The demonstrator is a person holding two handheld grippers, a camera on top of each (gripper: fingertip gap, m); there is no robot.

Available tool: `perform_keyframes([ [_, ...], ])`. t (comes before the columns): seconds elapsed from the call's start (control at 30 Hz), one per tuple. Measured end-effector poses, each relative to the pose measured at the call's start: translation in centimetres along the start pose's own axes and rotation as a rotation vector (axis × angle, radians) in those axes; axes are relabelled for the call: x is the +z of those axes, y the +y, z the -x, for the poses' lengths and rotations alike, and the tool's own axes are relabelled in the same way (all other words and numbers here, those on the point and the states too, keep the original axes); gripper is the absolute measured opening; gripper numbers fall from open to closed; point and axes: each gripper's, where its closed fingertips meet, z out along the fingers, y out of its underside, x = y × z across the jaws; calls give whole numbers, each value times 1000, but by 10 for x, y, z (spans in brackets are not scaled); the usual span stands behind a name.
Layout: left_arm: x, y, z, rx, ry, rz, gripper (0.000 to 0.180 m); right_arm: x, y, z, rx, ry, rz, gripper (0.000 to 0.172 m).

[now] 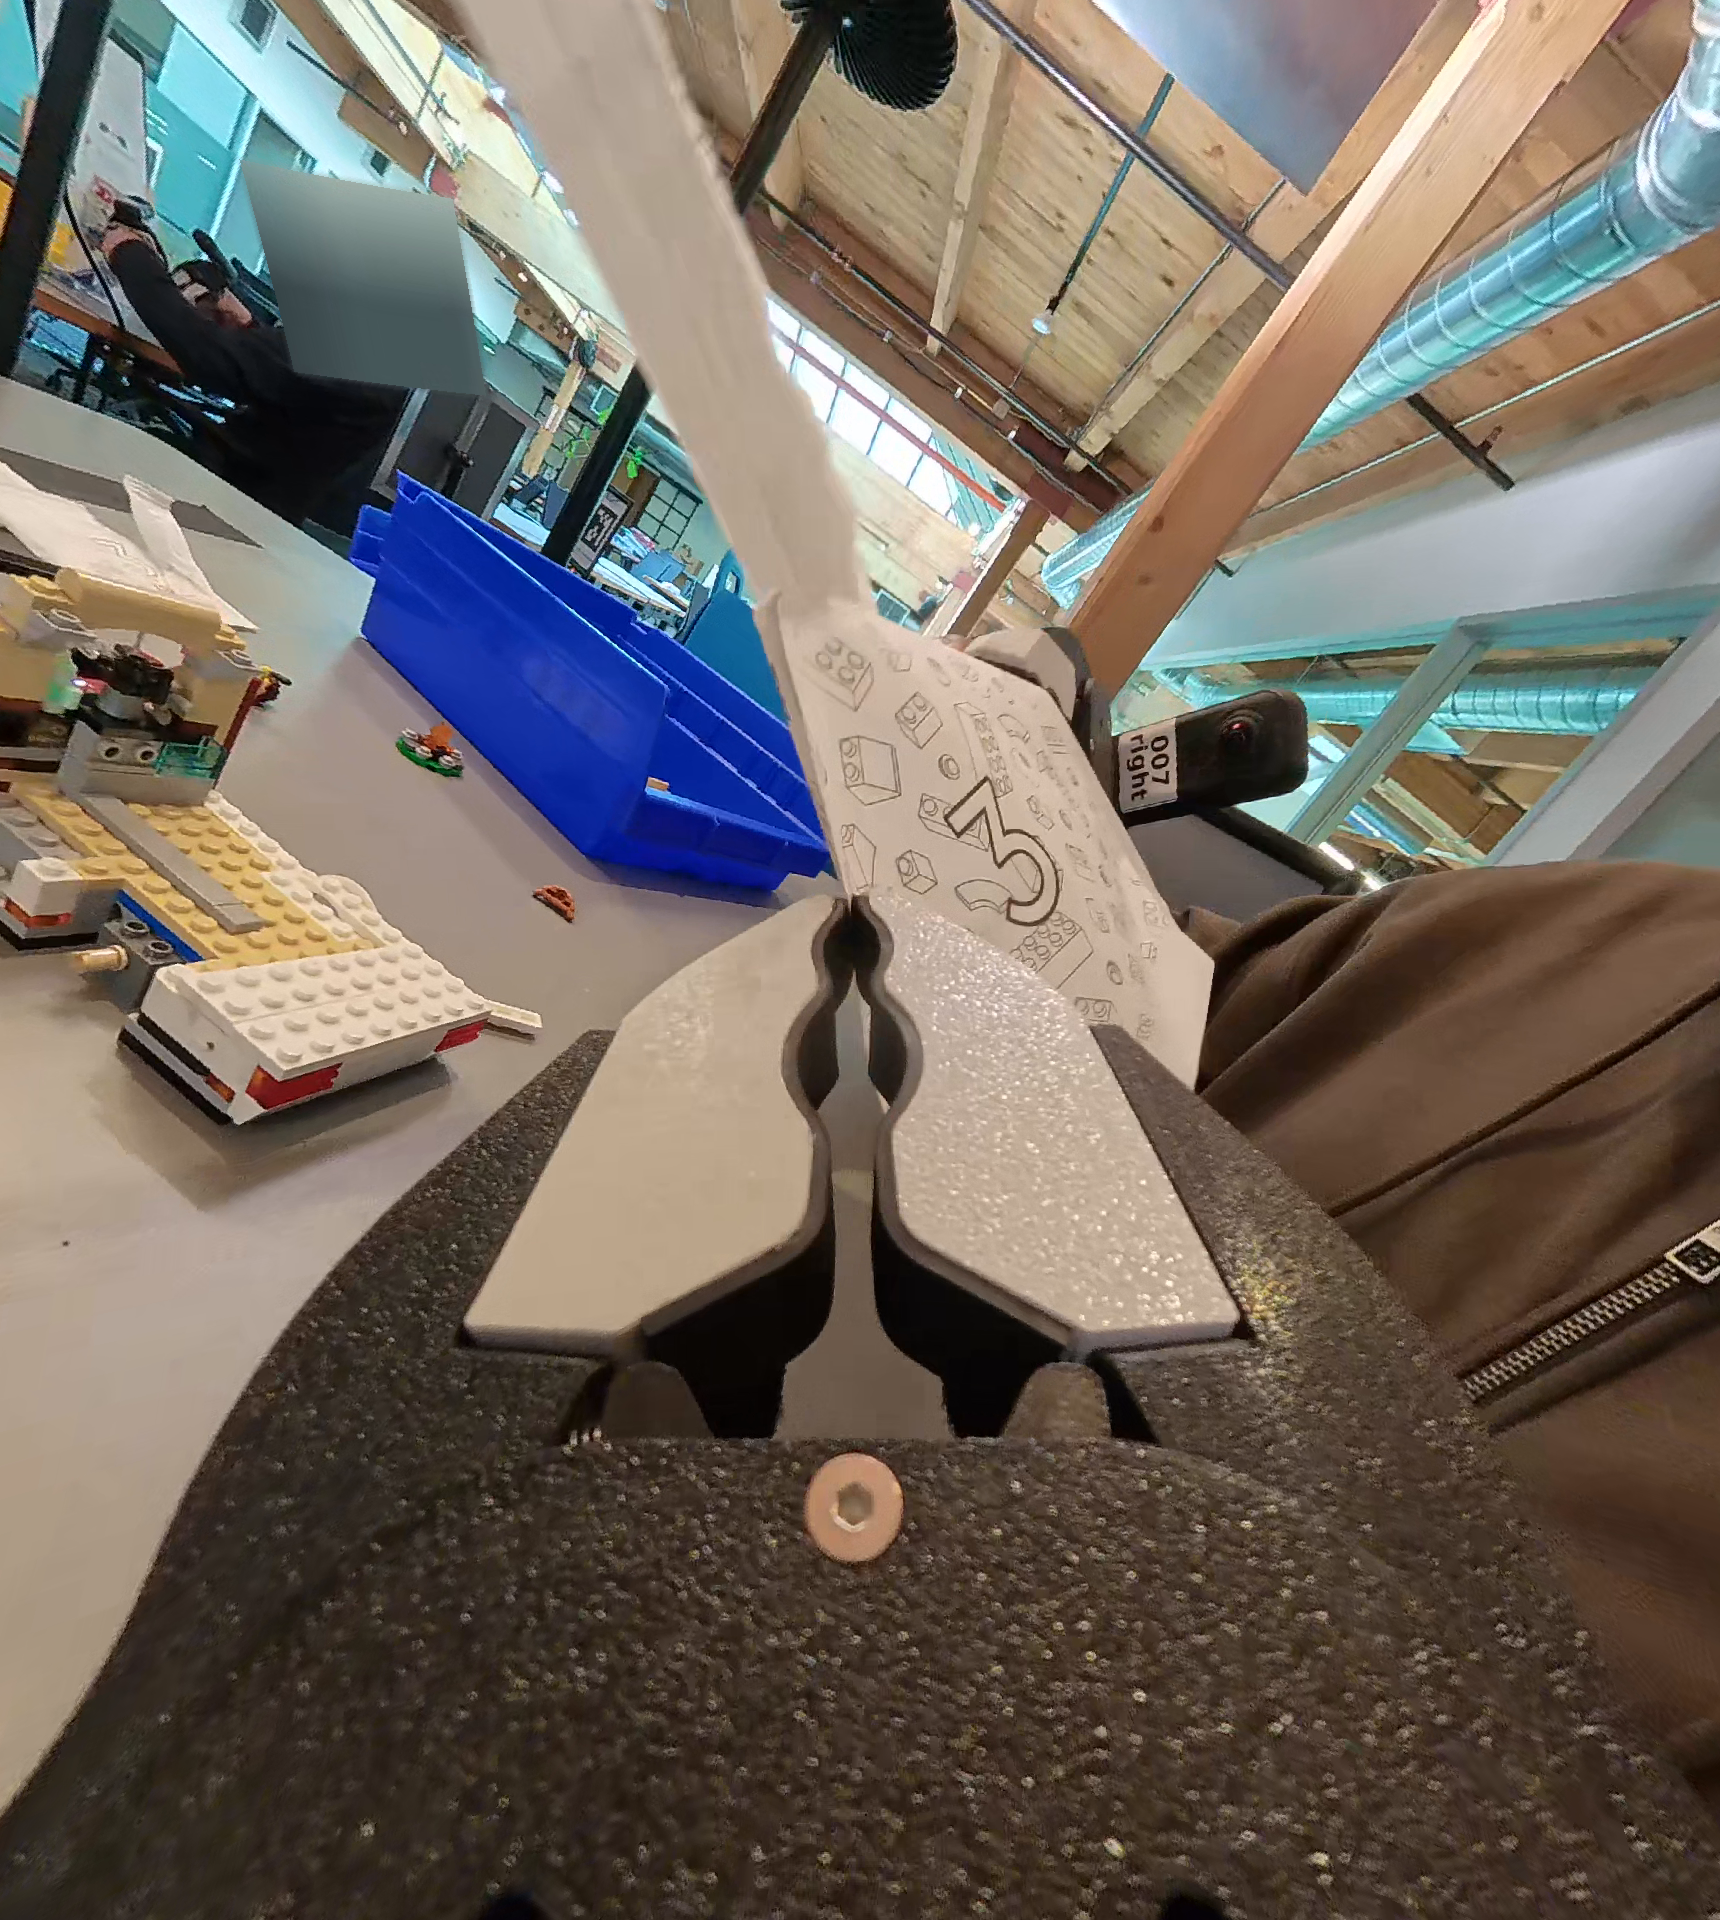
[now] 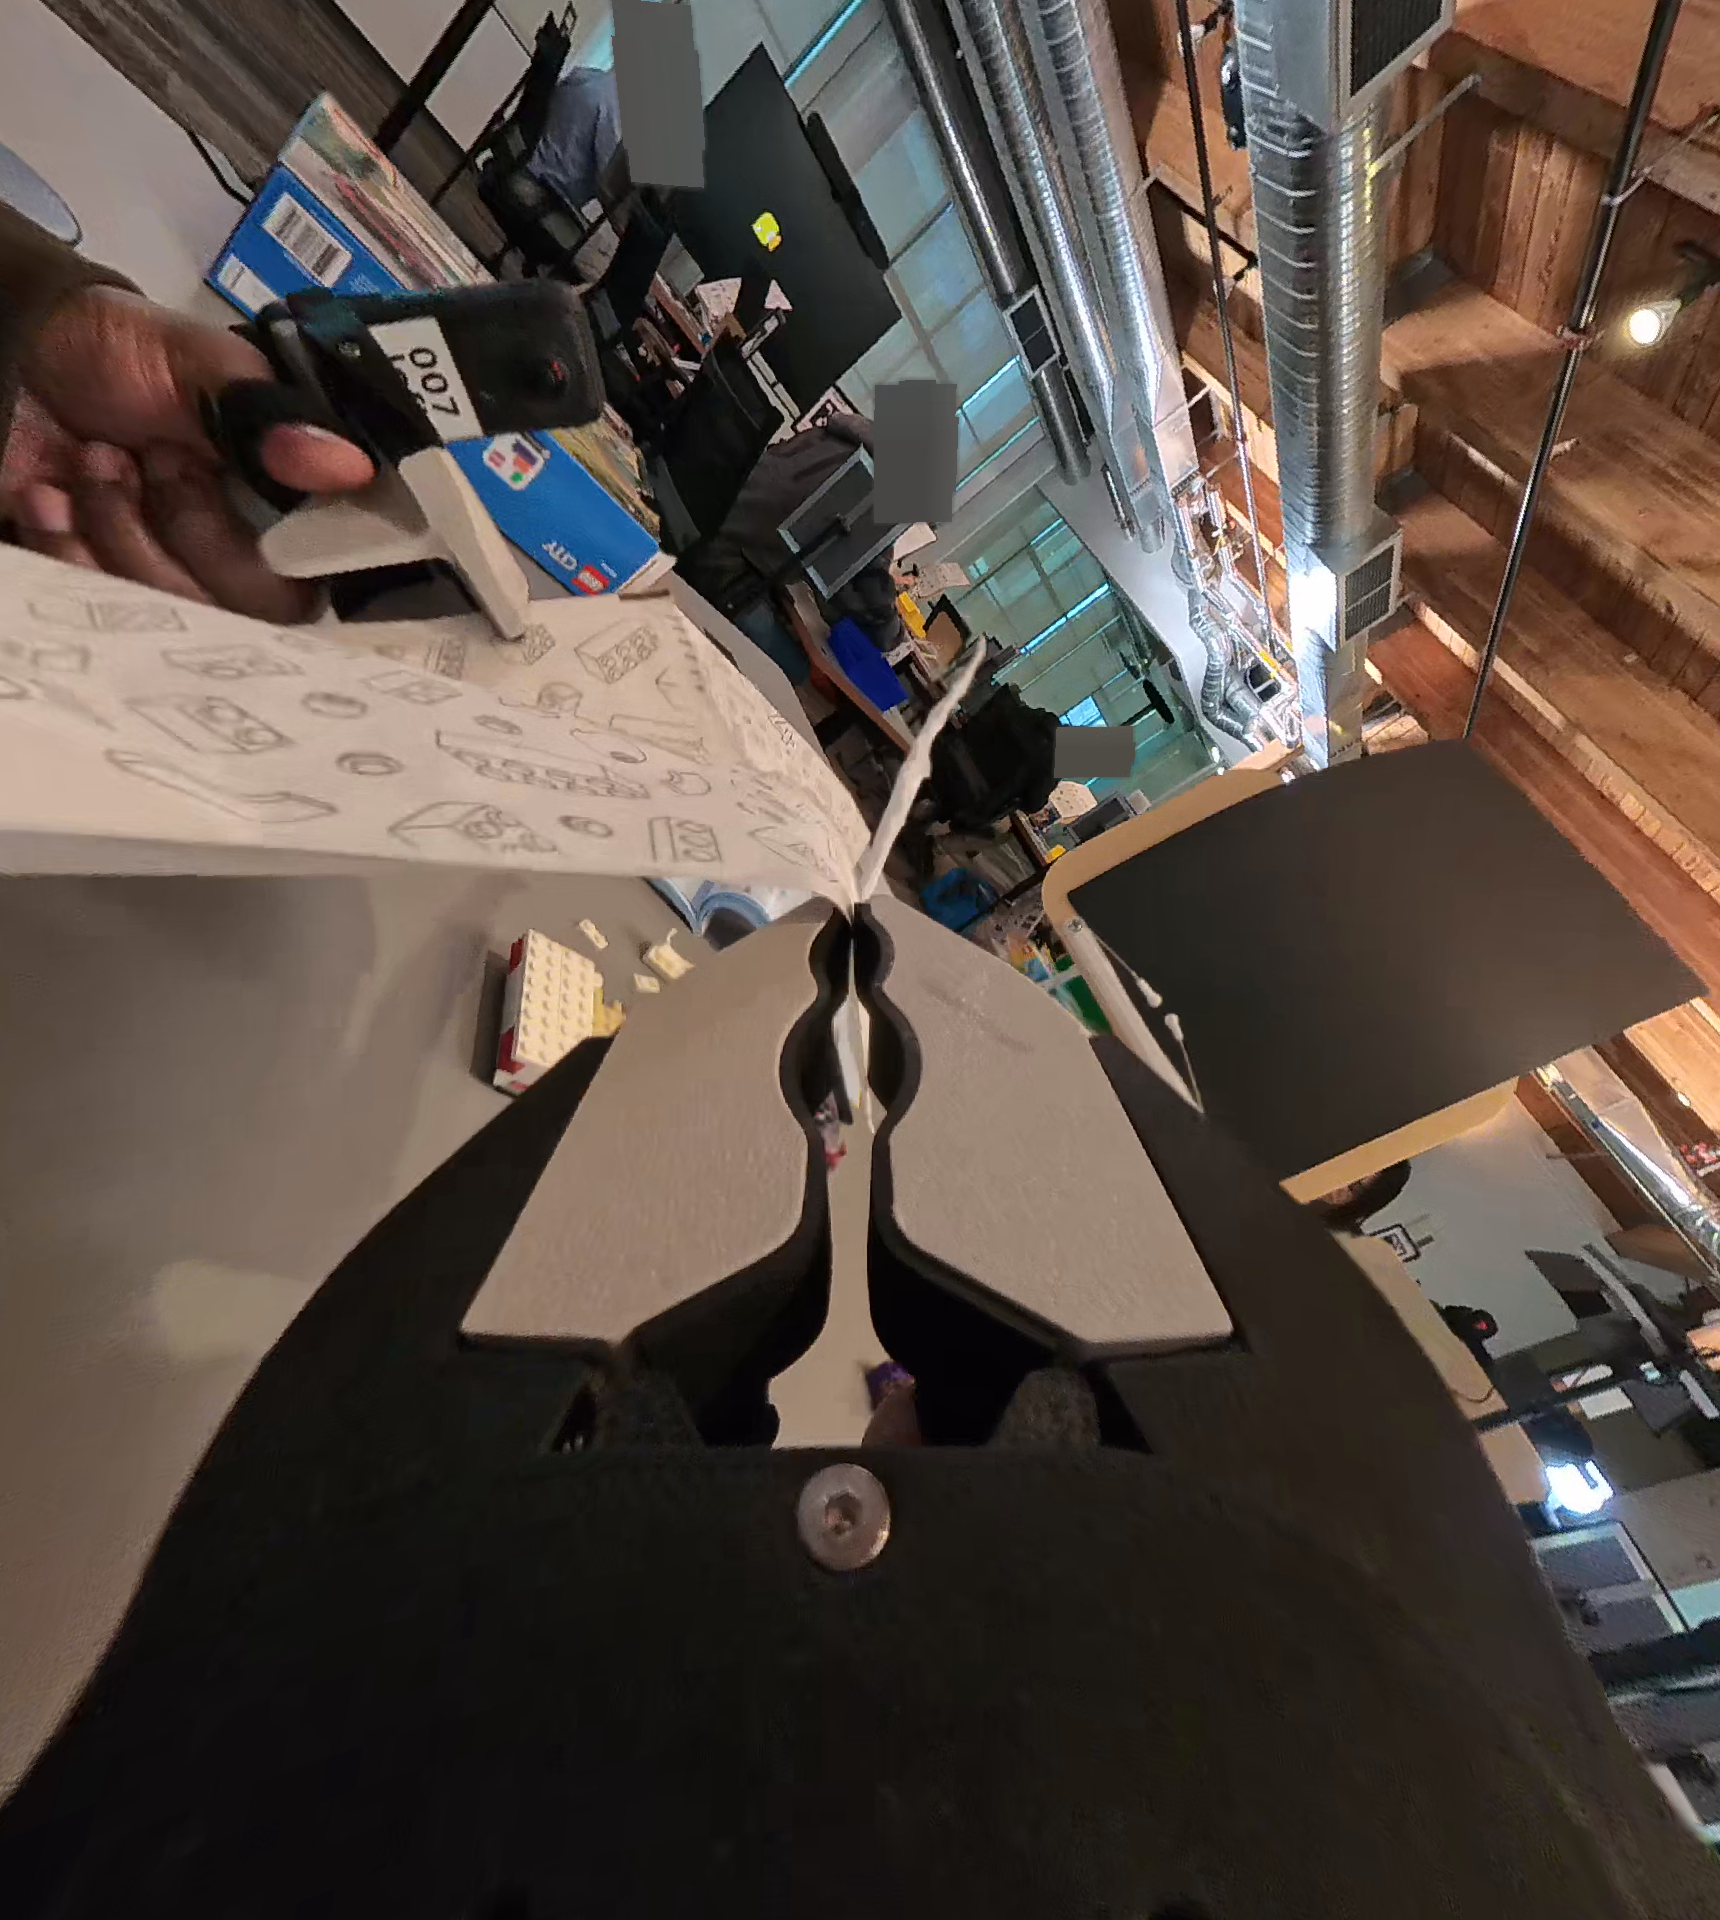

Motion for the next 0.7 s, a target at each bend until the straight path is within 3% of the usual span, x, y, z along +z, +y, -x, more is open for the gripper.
perform_keyframes([
  [0.4, 0, 1, -6, 145, -26, 22, 0, -29, 43, 12, 199, 38, 197, 14],
  [0.7, 5, 0, -12, 336, -65, 46, 0, -43, 68, 40, 583, -79, 293, 27],
])
